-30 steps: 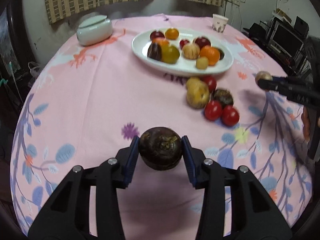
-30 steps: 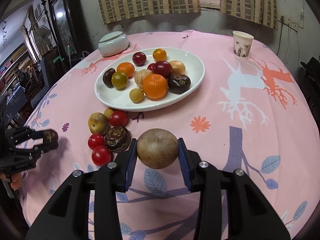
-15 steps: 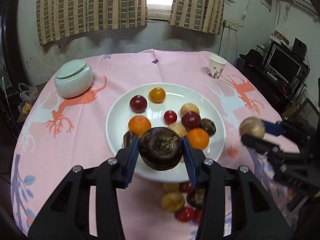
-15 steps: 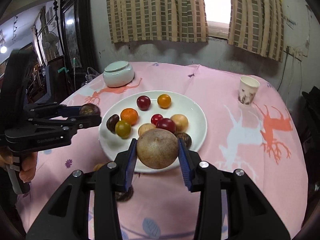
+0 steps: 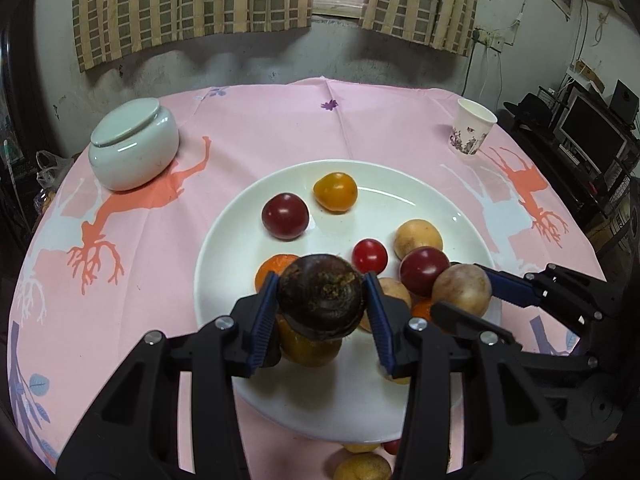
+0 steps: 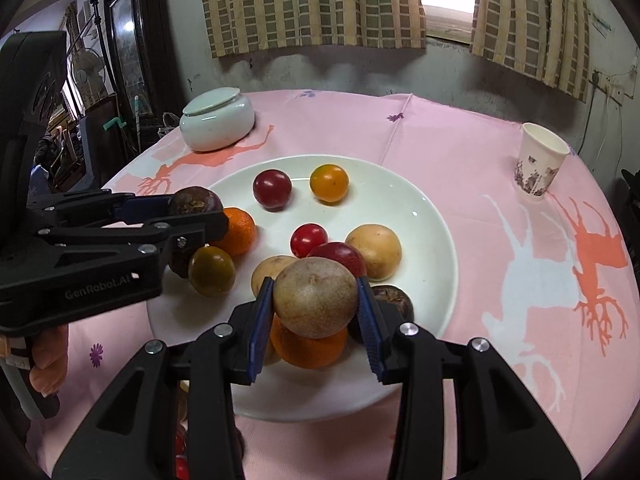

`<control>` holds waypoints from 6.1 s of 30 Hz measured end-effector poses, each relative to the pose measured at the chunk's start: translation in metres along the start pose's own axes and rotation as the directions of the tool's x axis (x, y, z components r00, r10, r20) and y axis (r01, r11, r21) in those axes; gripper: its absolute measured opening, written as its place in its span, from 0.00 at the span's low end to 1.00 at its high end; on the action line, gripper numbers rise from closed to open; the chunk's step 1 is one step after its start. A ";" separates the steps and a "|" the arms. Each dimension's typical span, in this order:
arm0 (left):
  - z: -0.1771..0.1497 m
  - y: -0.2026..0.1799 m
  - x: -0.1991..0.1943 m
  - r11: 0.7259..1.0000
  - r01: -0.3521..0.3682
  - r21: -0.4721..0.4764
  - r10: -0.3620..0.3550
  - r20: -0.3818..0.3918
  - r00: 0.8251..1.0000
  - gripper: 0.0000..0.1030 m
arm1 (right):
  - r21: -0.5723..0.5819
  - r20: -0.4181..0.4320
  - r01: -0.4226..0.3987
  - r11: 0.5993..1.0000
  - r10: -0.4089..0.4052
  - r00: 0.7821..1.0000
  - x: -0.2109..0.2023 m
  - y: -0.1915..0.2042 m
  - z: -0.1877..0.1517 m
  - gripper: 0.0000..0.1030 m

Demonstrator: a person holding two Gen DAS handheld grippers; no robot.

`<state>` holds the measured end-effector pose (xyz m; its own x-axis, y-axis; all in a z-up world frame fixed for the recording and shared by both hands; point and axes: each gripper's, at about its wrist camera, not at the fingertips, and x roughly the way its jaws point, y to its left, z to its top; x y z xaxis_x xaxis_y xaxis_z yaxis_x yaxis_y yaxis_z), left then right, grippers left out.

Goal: Organize fruits
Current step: 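Carry both held fruits onto the white plate and open both tools, then grasp a red tomato with the right tool while the left tool grasps another red tomato, then carry both red tomatoes onto the white plate and open both tools, then grasp a dark brown fruit with the right tool while the left tool grasps a tan fruit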

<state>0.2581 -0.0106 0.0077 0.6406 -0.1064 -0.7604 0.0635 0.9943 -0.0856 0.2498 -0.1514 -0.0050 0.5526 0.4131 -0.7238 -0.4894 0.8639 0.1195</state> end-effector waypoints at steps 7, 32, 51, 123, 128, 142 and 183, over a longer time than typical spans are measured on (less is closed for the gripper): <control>-0.004 0.009 -0.022 0.998 -0.045 -0.046 0.048 0.065 0.997 0.71 | 0.034 0.091 0.007 0.999 -0.010 0.996 -0.018 -0.004 -0.003 0.59; -0.120 0.018 -0.078 0.997 -0.073 -0.038 0.073 0.016 0.997 0.86 | -0.057 -0.070 -0.056 0.997 0.052 0.996 -0.088 0.043 -0.117 0.62; -0.130 0.043 -0.069 0.993 -0.069 -0.095 0.073 0.037 0.997 0.88 | -0.130 -0.150 -0.057 0.990 0.038 0.988 -0.046 0.095 -0.123 0.42; -0.066 -0.012 -0.080 0.988 0.126 0.088 -0.128 0.013 0.992 0.27 | 0.014 0.096 -0.079 0.997 0.077 0.992 -0.108 -0.002 -0.025 0.29; -0.052 -0.013 -0.048 0.991 0.107 0.086 -0.106 -0.022 0.994 0.27 | 0.020 0.078 -0.096 0.995 0.094 0.993 -0.070 -0.004 0.005 0.29; -0.042 -0.005 -0.010 0.996 0.048 0.075 -0.044 -0.052 0.998 0.47 | 0.057 0.031 -0.092 0.994 0.090 0.995 -0.007 -0.013 0.028 0.31; -0.125 0.007 -0.063 0.999 0.022 0.048 -0.019 -0.061 0.998 0.69 | -0.063 -0.120 -0.113 0.992 0.105 0.987 -0.058 0.051 -0.108 0.31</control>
<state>0.1227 0.0019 -0.0258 0.5918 -0.1258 -0.7962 0.1146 0.9908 -0.0714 0.1200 -0.1626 -0.0301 0.4138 0.4638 -0.7834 -0.5902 0.7918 0.1570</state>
